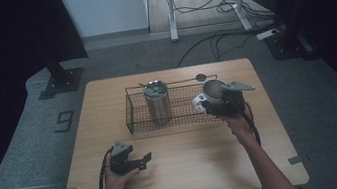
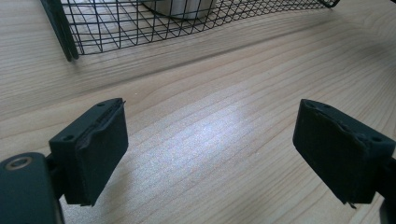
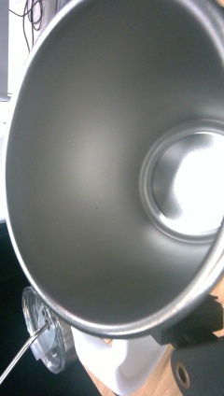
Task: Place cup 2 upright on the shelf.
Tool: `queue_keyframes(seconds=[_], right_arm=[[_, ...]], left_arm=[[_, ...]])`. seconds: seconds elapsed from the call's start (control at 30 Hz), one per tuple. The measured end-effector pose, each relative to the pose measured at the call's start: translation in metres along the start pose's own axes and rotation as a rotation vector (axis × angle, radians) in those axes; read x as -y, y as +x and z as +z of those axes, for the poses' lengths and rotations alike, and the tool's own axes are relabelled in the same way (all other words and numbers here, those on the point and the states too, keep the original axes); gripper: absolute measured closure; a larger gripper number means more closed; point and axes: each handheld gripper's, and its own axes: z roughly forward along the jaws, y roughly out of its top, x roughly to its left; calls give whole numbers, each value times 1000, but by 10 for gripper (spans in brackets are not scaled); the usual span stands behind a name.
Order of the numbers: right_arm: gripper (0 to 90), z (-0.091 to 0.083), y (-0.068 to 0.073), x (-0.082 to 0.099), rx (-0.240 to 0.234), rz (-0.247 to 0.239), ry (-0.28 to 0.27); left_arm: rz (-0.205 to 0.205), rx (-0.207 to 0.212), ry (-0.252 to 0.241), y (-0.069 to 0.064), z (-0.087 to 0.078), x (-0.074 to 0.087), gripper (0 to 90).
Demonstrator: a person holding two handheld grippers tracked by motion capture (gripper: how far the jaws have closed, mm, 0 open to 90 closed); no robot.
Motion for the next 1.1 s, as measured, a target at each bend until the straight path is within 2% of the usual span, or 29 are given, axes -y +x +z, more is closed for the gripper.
queue_keyframes(seconds=[0.47, 1.1], right_arm=[[77, 10, -9, 1, 13, 22, 17], [77, 25, -9, -11, 13, 15, 31]], left_arm=[[-1, -2, -2, 0, -1, 0, 105], [-4, -1, -2, 2, -2, 0, 106]])
